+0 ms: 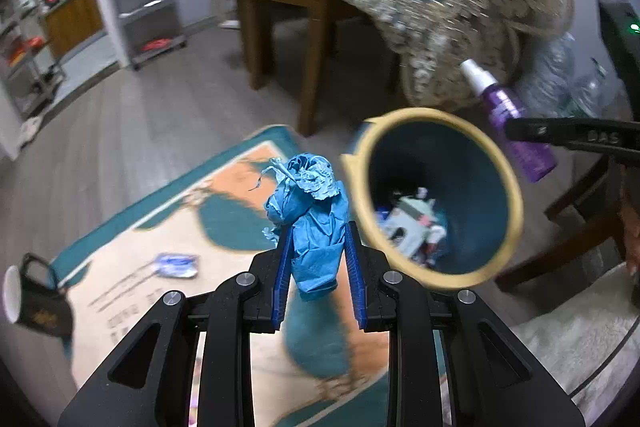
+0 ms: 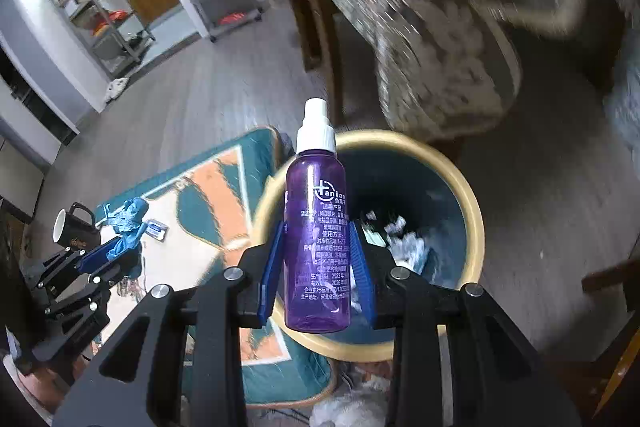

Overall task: Collect trash
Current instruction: 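Carry the glove and spray bottle over the bucket with both tools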

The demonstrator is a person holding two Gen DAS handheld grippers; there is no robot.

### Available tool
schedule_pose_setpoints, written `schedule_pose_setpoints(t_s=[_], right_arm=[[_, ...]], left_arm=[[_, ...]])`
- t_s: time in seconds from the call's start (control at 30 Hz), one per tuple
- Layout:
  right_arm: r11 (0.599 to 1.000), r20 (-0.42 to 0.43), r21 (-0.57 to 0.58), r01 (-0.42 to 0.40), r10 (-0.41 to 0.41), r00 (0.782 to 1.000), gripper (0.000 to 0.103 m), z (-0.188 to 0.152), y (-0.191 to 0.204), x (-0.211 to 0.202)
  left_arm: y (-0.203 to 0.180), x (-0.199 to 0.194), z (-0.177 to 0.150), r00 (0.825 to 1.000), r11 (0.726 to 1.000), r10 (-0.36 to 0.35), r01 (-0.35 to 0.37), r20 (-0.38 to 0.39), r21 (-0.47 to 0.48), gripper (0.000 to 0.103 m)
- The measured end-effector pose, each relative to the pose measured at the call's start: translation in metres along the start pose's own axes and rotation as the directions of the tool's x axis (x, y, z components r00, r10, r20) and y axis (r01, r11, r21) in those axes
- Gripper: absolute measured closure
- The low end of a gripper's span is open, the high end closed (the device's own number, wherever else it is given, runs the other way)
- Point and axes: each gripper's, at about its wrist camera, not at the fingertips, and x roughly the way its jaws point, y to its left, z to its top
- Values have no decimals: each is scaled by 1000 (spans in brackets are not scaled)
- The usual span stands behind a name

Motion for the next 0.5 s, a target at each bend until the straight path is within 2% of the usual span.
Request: schedule_pose_setpoints(t_s=[0.17,0.33,0.5], right_arm=[[998,-91,52,22,-17,996,71,-5,-22,19],[996,-138,90,26,-13,990,71,-10,-38,29],[994,-149,104,22,-6,989,71,-11,-47,31]], left_arm=[[-30,25,9,993,993,-118,118,-23,6,76],[-58,49,9,987,988,-149,152,-61,41,76],[-75,67,6,982,984,-166,171,-86,54,76]])
